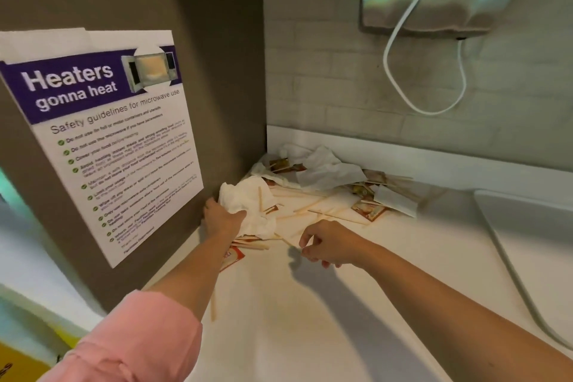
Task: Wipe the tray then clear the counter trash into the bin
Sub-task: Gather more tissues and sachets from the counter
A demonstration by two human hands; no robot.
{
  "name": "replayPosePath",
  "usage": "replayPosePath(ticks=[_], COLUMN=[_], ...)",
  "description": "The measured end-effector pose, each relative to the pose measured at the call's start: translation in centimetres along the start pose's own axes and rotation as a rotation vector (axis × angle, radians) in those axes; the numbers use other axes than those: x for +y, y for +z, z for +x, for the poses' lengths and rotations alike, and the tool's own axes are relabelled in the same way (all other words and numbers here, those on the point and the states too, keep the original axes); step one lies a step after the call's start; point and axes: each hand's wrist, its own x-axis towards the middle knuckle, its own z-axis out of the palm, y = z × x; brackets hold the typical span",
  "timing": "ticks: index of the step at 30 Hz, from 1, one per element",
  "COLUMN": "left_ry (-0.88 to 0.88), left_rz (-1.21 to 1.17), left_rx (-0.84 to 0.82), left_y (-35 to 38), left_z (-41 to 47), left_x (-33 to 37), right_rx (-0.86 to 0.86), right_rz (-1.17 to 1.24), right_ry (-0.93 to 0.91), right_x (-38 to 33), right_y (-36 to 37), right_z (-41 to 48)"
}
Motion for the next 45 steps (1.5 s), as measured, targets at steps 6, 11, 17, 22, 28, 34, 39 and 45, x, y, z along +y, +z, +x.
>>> replayPosePath(ticks=[6,11,17,22,28,34,39,45], left_ry=[0.039,0.087,0.271,0.452,0.509,0.570,0.509,0.432], left_rz=[0.251,0.150,0.014,0.006,-0.077,-0.109,-0.137,-0.197], left_rx=[0.025,0.042,0.113,0.061,-0.259,-0.388,-0.474,-0.406], left_y=[1.3,1.8,0.0,-1.7,-2.4,-1.3,0.6,3.7], left_z=[0.7,0.4,-1.4,-3.7,-5.7,-5.0,-4.2,-3.2], left_x=[0.0,0.3,3.8,7.4,9.7,10.3,10.6,11.9], right_rx=[-0.025,-0.054,0.099,0.424,0.277,0.119,0.097,0.003], right_rz=[-0.003,0.002,0.014,0.228,0.318,0.620,0.653,0.698], right_ry=[-0.029,-0.042,-0.114,-0.323,-0.341,-0.332,-0.218,-0.149], right_x=[1.0,1.5,1.4,0.0,-1.6,-0.5,1.6,4.8], right_y=[-1.2,-1.3,-3.0,-4.0,-4.0,-3.7,-4.0,-7.1], right_z=[2.2,3.7,5.0,5.4,5.8,6.6,7.6,7.3])
